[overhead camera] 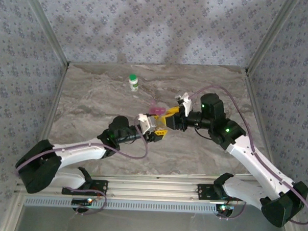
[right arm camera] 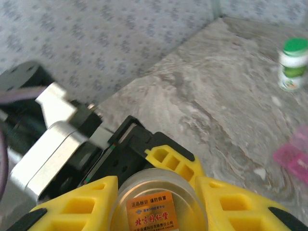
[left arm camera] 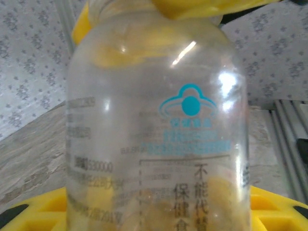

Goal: Sort the pills into containers

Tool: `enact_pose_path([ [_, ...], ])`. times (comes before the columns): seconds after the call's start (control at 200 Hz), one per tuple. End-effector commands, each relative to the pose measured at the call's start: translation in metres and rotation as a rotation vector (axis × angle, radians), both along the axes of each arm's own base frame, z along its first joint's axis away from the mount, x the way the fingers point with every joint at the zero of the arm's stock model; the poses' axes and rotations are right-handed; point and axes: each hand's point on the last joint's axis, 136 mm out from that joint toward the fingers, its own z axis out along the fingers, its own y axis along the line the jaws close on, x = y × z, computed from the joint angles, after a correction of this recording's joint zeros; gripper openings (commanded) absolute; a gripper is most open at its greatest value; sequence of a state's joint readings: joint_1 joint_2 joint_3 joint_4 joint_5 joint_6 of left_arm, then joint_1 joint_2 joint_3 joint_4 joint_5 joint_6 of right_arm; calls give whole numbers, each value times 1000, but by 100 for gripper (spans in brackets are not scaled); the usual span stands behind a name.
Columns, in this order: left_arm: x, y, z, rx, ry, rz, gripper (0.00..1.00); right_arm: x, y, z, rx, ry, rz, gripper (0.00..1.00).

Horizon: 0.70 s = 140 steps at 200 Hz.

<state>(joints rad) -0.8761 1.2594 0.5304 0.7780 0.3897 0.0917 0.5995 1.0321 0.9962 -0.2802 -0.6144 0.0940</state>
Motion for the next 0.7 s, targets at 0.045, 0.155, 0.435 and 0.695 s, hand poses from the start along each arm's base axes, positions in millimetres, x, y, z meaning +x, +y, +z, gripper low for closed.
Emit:
enact_pose_path([
  [0.045,-36,4,19,-29,-32,-172,0,-38,4,-12,-62,-28,292,0],
  [0.155,-41,7,22,-49,-38,-186,0,-41,7,8,7,-74,366,0],
  [0.435,-41,9,22,-55,-37,-176,0,-35,10,24,2,-105,365,32],
  [0.695,-32,13,19,-47,-55,-115,0,-22,8,36,14,-89,258,68],
])
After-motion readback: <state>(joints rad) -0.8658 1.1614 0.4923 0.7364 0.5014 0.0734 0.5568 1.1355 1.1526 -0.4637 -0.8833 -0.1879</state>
